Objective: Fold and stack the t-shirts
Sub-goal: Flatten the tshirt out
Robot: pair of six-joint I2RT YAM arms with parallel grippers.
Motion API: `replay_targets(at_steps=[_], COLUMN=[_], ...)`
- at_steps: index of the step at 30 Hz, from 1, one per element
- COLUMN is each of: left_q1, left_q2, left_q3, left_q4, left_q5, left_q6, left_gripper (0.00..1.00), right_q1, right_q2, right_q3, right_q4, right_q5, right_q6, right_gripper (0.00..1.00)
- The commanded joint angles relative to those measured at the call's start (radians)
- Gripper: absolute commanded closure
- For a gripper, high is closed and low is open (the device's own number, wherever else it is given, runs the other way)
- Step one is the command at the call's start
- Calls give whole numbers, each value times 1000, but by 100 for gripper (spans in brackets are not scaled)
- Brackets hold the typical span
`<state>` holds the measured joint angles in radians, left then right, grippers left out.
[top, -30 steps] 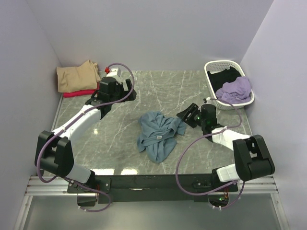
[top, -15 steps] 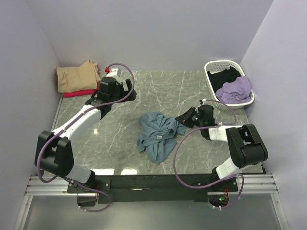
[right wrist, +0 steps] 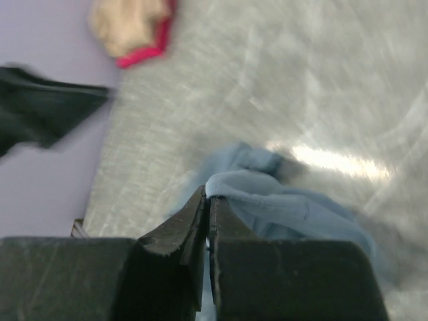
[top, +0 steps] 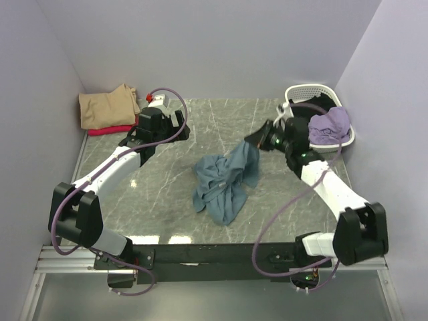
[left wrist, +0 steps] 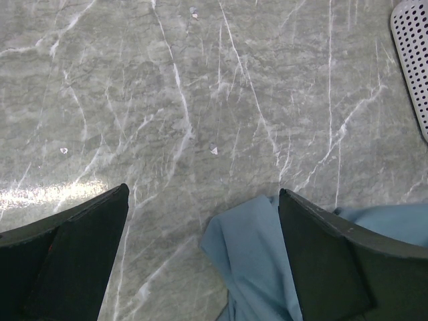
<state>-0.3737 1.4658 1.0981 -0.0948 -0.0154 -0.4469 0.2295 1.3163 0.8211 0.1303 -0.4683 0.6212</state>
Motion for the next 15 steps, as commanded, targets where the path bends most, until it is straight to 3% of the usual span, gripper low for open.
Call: replay_targets(at_steps=[1, 6, 9, 12, 15], left_q1=[4, 4, 5, 9, 13], left_q2=[-7, -18, -27, -33, -45], left_q3=[28, 37, 36, 40, 36], left_q4=[27, 21, 24, 26, 30], left_q5=[8, -11, -24, -31, -41], left_q6=[2, -4, -10, -18, -29], left_gripper=[1, 0, 1, 1, 0], right_q1=[30, 70, 111, 131, 169], right_q2=[-115, -86, -62, -10, 20], right_q3=[268, 530, 630, 740, 853], right_q4=[-250, -394, -411, -402, -396], right_q5=[-4, -75, -107, -285, -315], right_q6=[-185, -230, -247, -227, -225], right_gripper=[96, 94, 94, 94, 94])
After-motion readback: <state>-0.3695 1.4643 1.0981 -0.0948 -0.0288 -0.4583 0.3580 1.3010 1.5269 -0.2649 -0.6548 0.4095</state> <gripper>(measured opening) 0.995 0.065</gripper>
